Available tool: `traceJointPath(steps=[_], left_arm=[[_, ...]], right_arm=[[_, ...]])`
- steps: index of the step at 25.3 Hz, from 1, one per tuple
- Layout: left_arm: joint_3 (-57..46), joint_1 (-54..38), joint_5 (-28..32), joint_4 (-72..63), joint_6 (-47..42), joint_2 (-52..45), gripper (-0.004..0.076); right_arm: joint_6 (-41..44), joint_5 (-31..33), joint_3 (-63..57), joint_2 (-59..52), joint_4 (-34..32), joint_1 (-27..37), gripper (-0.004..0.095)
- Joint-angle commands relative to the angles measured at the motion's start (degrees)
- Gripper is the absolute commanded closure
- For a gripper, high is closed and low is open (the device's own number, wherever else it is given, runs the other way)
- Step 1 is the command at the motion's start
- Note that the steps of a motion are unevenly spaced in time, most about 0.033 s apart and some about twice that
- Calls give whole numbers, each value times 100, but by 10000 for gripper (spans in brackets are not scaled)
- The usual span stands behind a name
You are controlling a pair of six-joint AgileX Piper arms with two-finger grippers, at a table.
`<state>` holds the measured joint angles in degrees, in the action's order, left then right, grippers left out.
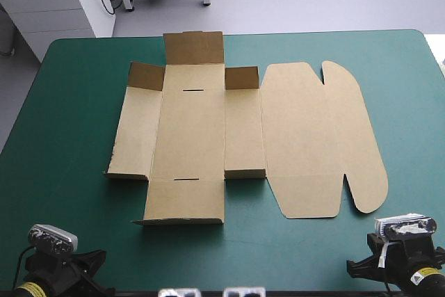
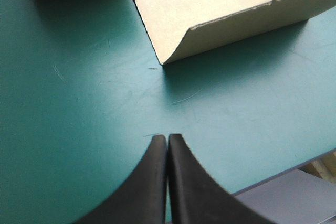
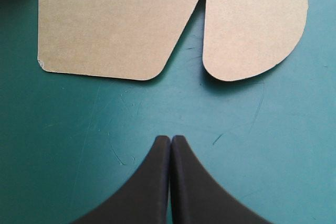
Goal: Fold the box
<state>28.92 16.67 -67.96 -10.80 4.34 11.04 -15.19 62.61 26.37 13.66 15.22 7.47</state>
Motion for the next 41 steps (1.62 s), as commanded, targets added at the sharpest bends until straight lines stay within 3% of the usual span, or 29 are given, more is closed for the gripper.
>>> traceJointPath(steps=[1,8,16,19,33,38,41], left_arm=[[151,23,271,-211,-5,98,732],[561,23,208,-627,-134,362,732],[2435,23,186,-377,258,2086,732],[2928,23,425,-247,443,3048,732],[4286,-24,1612,-3,455,5698,732],[4545,-846,1550,-358,580,6370,731],[4599,-1658,1474,-1295,1265,6600,731]], right_arm=[[-37,-320,138,62,71,-16,928],[-37,-320,138,62,71,-16,928],[-37,-320,138,62,71,-16,928],[-37,-320,138,62,71,-16,928],[-37,-320,138,62,71,-16,928],[-37,-320,138,62,71,-16,928],[-37,-320,138,62,71,-16,928]])
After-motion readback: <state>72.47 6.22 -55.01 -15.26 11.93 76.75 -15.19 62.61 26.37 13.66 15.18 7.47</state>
